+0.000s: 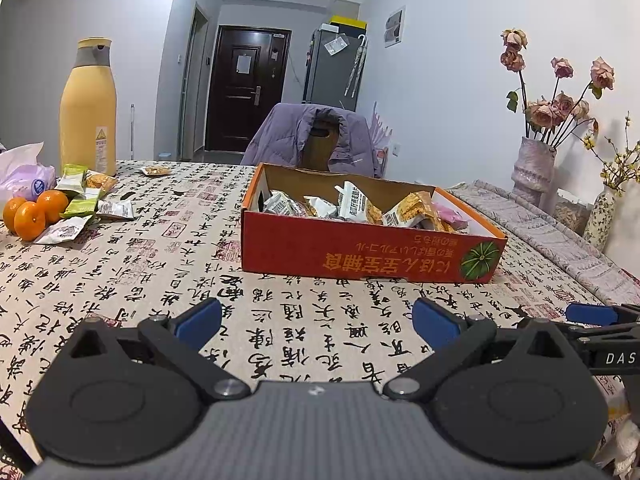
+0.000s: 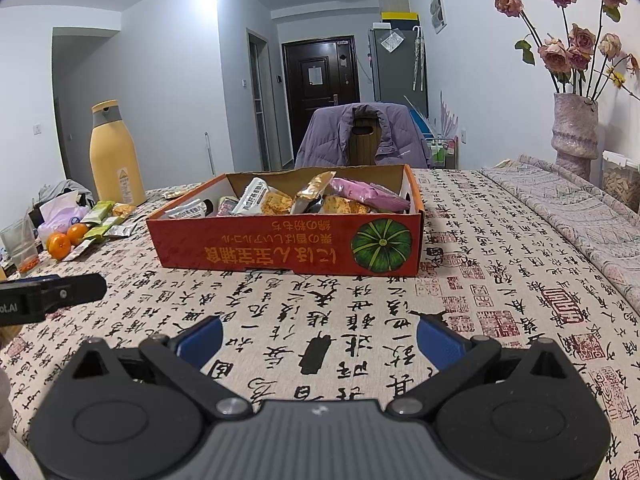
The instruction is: Organize snacks
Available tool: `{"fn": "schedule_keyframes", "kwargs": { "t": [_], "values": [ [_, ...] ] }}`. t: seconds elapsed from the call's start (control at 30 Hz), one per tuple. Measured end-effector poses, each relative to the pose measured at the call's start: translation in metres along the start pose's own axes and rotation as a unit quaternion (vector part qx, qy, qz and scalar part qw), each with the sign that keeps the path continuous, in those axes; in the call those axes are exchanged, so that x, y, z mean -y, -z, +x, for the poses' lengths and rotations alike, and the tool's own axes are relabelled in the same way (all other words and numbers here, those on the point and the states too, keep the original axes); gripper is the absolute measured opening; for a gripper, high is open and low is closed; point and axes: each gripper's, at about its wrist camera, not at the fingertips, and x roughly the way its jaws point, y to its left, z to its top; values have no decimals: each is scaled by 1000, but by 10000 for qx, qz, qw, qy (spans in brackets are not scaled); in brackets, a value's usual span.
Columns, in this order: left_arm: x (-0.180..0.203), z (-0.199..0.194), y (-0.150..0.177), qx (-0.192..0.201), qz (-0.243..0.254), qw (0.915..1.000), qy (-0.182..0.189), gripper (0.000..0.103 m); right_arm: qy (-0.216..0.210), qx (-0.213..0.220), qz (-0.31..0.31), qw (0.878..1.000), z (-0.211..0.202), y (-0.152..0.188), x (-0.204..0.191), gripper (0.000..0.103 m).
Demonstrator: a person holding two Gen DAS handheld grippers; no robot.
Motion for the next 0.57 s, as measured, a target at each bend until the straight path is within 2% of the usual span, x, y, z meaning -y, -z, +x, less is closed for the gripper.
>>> {"fn": "schedule_keyframes", "kwargs": {
  "t": [0.57],
  "values": [
    [0, -5, 1, 28, 8, 9999, 148, 103, -11, -25, -6, 10000, 0, 1, -1, 103]
  ]
}}
